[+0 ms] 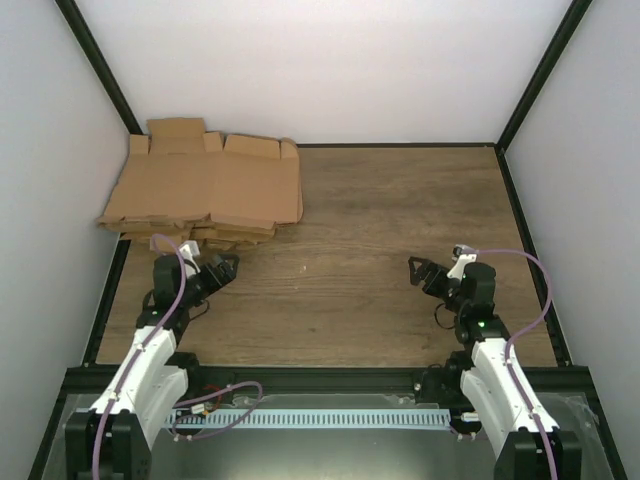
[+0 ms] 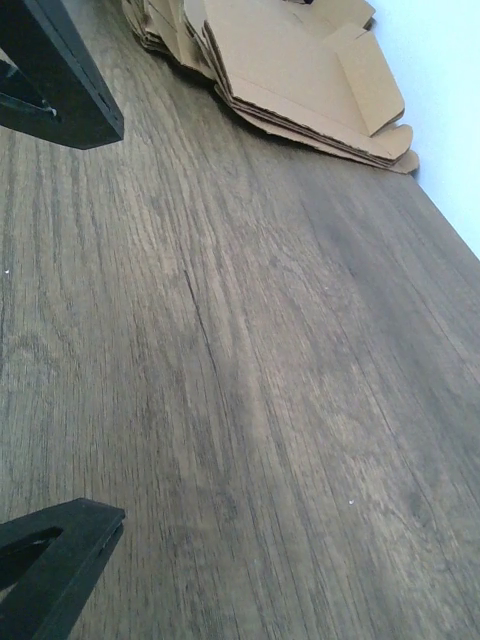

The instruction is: Fold the paper box

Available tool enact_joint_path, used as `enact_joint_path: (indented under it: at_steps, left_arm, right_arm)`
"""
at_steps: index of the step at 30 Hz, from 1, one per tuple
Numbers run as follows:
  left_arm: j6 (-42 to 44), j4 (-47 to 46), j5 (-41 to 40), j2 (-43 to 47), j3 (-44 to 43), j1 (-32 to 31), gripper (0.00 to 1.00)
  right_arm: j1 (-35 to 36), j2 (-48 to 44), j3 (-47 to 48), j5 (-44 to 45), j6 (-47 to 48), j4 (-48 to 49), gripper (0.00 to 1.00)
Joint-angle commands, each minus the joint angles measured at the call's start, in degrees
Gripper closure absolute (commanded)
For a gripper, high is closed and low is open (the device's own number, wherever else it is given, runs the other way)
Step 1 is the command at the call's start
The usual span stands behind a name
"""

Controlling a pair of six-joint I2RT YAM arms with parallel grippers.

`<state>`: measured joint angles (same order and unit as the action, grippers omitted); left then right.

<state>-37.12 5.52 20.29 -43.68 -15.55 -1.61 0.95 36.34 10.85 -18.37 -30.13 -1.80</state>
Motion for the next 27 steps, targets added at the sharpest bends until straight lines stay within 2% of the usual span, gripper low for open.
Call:
enact_joint_path:
  at_steps: [1, 8, 15, 21, 27]
  left_arm:
    - [1.53, -0.13, 1.98, -0.35, -2.15, -0.03, 0.00]
    - [2.80, 0.91, 6.90, -5.84, -8.82, -0.24, 0.00]
    - [8.15, 7.95, 8.98, -14.29, -22.76, -0.77, 0.00]
    - [16.48, 15.65, -2.07, -25.71, -36.71, -5.90, 0.00]
    - [25.48, 19.13, -17.67, -40.82, -48.00, -15.97, 0.00]
  right_arm:
    - [0.46, 0.72, 1.27, -0.54, -0.57, 0.95, 0.00]
    - [0.50, 1.64, 1.36, -1.19, -0.37, 1.34, 0.00]
    - [0.46, 2.47, 1.54, -1.75, -0.21, 1.49, 0.00]
    - [0.47, 2.53, 1.45, -2.22, -0.13, 1.74, 0.00]
    - [0.46, 3.07, 1.54, -2.57, -0.03, 1.74, 0.00]
